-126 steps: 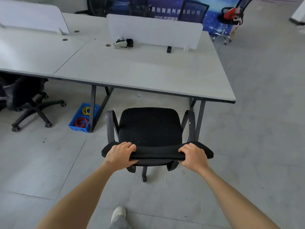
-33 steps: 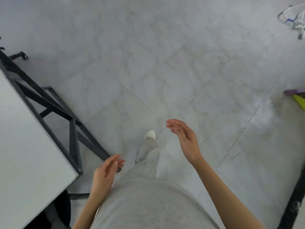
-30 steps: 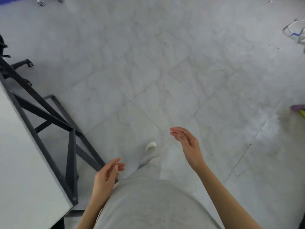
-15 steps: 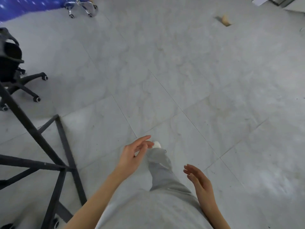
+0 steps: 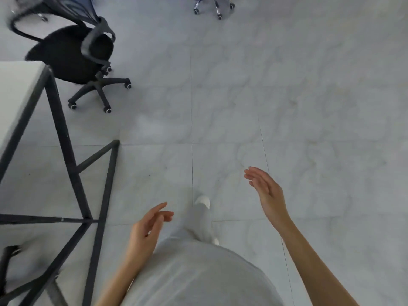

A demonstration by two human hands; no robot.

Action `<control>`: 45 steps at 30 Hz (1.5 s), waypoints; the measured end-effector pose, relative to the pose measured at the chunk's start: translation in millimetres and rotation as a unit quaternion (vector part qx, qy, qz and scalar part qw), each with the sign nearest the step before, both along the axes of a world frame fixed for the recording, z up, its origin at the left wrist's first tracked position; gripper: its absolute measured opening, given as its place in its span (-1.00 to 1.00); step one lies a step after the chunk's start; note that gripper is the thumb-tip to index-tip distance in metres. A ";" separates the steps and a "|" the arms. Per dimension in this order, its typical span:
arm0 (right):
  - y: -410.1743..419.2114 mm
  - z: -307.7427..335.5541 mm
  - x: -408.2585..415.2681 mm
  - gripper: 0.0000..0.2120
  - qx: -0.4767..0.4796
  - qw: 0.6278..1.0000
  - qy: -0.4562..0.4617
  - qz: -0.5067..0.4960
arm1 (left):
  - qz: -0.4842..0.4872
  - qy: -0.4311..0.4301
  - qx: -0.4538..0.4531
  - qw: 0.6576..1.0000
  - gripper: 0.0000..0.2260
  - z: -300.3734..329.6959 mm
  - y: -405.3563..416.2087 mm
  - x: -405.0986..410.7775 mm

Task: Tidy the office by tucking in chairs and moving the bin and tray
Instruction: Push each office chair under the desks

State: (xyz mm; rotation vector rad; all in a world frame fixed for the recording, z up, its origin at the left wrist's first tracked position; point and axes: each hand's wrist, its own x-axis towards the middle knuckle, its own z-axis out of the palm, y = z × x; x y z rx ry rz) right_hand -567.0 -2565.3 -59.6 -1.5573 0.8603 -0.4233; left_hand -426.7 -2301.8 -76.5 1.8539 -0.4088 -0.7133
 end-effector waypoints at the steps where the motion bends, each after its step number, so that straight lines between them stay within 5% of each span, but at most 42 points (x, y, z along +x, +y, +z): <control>1: -24.0 -1.0 21.2 -0.72 -0.008 1.000 -0.003 0.010 | 0.017 0.001 -0.004 1.000 -0.71 -5.5 -14.7 10.5; 25: -481.6 -53.6 428.5 -0.80 0.079 0.995 0.058 0.008 | -0.017 -0.034 -0.027 0.999 -0.70 -2.7 -578.5 478.7; 36: -679.6 4.8 770.0 -0.79 0.031 0.971 0.009 0.237 | 0.241 0.028 -0.001 0.970 -0.77 -5.8 -655.9 634.8; 45: -761.1 -22.4 996.2 -0.75 0.024 0.964 0.043 0.260 | 0.287 0.029 0.000 0.957 -0.73 -31.5 -743.8 854.7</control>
